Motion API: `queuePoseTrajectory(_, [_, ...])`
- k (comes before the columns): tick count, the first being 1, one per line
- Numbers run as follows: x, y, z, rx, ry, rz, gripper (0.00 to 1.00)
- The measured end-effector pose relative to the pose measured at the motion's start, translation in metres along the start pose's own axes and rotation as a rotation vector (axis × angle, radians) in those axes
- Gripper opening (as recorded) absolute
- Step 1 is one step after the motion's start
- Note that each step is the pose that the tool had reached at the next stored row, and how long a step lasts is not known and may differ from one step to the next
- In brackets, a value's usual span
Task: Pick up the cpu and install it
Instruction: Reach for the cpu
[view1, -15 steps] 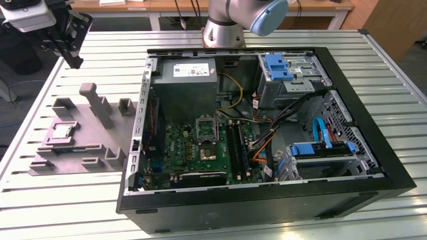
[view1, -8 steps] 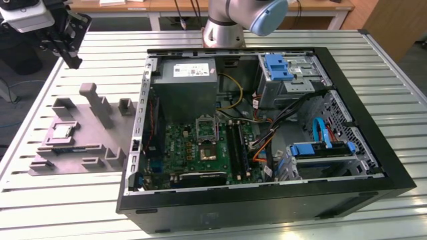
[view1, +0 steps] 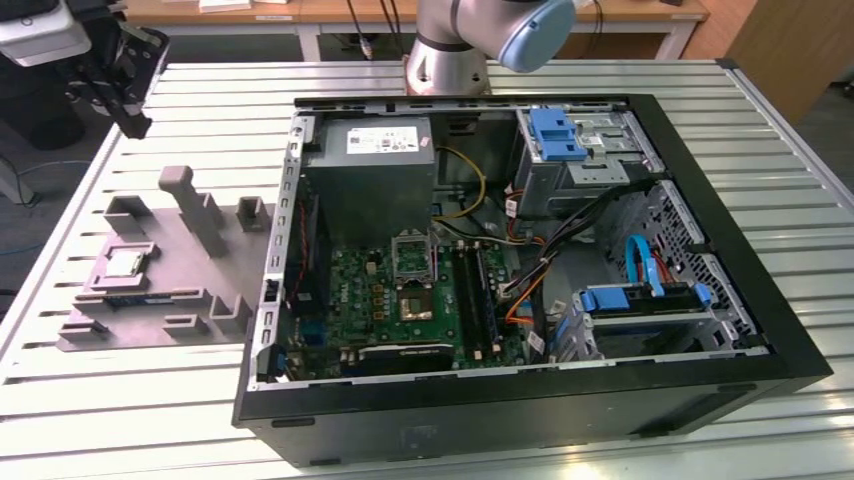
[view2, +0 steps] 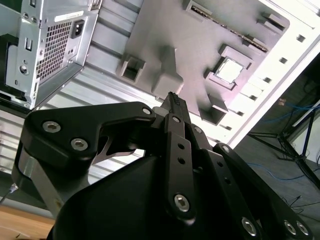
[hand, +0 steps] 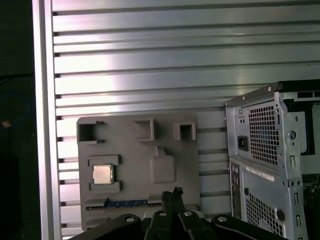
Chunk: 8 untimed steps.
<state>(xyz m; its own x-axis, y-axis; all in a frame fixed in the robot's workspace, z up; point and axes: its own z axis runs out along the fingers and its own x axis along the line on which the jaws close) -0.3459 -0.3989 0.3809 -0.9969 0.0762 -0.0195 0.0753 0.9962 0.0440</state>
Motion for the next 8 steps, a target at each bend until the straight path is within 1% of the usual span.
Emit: queuePoseTrajectory(8, [0.0204, -0.0010, 0.0014, 0.0009, 0.0115, 0.001, 0.11])
